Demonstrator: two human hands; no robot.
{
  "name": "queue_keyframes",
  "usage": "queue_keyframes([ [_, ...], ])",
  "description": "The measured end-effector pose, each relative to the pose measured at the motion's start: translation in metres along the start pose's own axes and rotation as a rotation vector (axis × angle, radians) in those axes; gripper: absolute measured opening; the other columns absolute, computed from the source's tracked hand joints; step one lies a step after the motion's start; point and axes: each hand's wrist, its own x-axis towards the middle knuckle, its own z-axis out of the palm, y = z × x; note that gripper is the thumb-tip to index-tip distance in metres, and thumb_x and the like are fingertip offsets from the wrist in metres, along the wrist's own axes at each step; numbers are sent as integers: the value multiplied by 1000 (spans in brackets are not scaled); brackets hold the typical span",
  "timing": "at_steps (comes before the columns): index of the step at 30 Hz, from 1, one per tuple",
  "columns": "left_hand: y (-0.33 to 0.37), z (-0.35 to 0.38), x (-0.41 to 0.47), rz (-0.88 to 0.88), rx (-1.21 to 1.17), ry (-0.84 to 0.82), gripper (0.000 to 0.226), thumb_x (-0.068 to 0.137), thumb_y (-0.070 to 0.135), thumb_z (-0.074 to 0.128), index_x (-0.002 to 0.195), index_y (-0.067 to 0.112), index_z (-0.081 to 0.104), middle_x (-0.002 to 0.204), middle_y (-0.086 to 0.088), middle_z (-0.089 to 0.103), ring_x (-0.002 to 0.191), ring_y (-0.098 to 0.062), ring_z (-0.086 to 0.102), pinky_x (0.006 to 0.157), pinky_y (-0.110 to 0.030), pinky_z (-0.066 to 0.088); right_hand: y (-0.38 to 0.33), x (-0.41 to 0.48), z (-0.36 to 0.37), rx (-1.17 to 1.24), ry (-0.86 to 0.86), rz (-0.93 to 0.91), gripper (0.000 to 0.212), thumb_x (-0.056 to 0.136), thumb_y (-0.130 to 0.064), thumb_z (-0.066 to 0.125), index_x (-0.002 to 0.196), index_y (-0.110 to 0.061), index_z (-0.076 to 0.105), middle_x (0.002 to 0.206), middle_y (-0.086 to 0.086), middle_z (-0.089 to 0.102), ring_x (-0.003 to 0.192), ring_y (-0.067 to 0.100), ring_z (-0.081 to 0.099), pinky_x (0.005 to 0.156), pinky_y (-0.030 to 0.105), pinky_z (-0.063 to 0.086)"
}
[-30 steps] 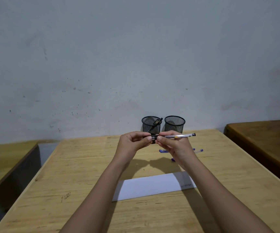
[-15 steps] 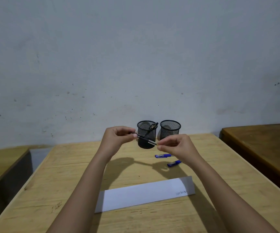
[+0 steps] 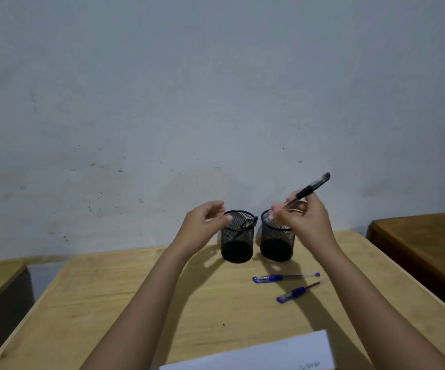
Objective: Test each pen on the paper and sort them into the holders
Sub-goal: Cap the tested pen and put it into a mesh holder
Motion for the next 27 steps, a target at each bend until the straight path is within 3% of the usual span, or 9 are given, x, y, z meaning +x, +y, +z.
queue_keyframes([
  [4, -33, 10, 15, -100, 227, -76, 78, 78, 33, 73, 141, 8, 35, 144, -7, 41, 130, -18, 43, 108, -33, 37, 10, 32, 13, 284, -44, 88, 13, 91, -8, 54, 85, -16, 46, 95, 14, 60, 82, 23, 68, 70, 23, 57],
  [8, -48, 22, 28, -91, 257, -96, 78, 72, 43, 75, 136, 15, 41, 137, -4, 46, 126, -18, 45, 107, -38, 39, 37, 55, 27, 89, -72, 78, 7, 89, -13, 59, 82, -15, 56, 89, 3, 61, 90, 28, 69, 82, 35, 57],
  [10, -51, 26, 31, -103, 198, -92, 70, 72, 40, 77, 131, 19, 45, 128, 2, 52, 117, -10, 51, 101, -28, 43, 44, 62, 29, -90, -94, 58, 7, 82, -13, 65, 78, -17, 61, 82, -1, 65, 86, 26, 69, 88, 43, 54],
  [12, -52, 28, 31, -106, 95, -97, 56, 74, 27, 77, 121, 22, 47, 114, 11, 56, 99, 9, 54, 84, -8, 45, 48, 67, 30, -247, -121, 58, 11, 77, -14, 68, 76, -23, 62, 81, 0, 68, 82, 21, 68, 87, 42, 53],
  [15, -56, 30, 32, -99, 3, -98, 55, 75, 19, 77, 121, 21, 47, 107, 17, 57, 91, 17, 52, 74, -1, 44, 50, 73, 34, -322, -202, 73, 14, 75, -16, 71, 76, -26, 62, 81, 2, 69, 79, 19, 64, 85, 38, 53],
  [19, -57, 30, 32, -115, -18, -79, 63, 74, 21, 78, 128, 16, 45, 113, 9, 58, 95, 13, 52, 74, 1, 44, 52, 71, 38, -361, -366, 59, 11, 78, -15, 71, 87, -21, 67, 83, -1, 68, 86, 16, 65, 84, 25, 49],
  [23, -51, 31, 28, -138, -6, -81, 59, 76, 22, 76, 126, 20, 44, 104, 20, 53, 102, -1, 53, 78, -6, 42, 47, 64, 32, -319, -369, 55, 20, 79, -14, 70, 98, -16, 66, 96, 3, 71, 95, 14, 66, 90, 25, 48],
  [27, -43, 29, 21, -176, 44, -25, 81, 79, 32, 72, 144, 10, 30, 139, 0, 44, 130, -17, 41, 99, -26, 37, 33, 49, 14, -288, -288, 29, 16, 82, -16, 68, 98, -18, 67, 97, 0, 70, 93, 10, 64, 78, 14, 46],
])
